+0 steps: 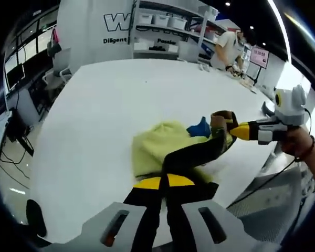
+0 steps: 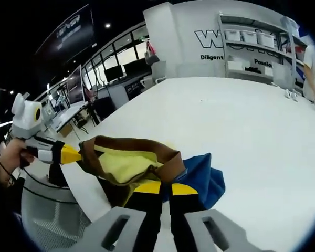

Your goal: Fold the garment on the visible template until the final outline fits inside the template.

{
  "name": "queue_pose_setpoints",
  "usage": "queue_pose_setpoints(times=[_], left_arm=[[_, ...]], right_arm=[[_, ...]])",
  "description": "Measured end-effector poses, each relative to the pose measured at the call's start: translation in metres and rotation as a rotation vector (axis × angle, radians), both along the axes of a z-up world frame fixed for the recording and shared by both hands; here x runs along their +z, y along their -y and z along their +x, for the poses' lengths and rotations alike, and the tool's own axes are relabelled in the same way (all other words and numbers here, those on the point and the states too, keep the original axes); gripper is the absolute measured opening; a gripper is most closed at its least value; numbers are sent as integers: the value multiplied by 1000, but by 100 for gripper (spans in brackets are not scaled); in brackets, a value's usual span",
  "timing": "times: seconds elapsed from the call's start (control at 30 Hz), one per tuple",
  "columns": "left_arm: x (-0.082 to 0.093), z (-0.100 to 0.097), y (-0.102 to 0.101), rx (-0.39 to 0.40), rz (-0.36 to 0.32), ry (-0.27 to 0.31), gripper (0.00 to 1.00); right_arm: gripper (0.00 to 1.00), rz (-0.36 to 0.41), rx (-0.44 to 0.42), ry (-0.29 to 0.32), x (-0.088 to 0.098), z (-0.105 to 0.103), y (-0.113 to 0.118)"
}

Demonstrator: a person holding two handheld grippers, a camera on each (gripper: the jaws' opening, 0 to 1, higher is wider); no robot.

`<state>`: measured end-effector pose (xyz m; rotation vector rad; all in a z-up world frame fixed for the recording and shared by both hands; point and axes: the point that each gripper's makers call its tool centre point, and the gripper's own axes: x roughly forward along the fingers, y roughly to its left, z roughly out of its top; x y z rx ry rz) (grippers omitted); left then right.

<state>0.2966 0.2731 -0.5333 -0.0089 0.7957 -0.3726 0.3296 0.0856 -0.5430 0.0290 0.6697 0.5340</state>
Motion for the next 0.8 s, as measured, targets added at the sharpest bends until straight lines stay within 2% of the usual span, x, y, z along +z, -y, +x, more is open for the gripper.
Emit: queue_pose_setpoints(times=[0.13, 0.3, 0.5, 0.67, 0.8], left_arm=[[8, 2, -2, 5, -1, 14, 2], [21, 3, -4, 21, -14, 1, 2], [32, 7, -5, 13, -9, 7, 2], [49, 12, 0, 13, -82, 23, 2], [59, 13, 0, 3, -64, 8, 2]], right_arm=[[0, -25, -18, 48, 11, 4, 6], [0, -79, -13, 103, 25, 8, 10], [0, -65, -16, 151, 44, 16, 8], [0, -60, -20, 187, 61, 23, 8], [0, -45, -21, 232, 80, 27, 7]])
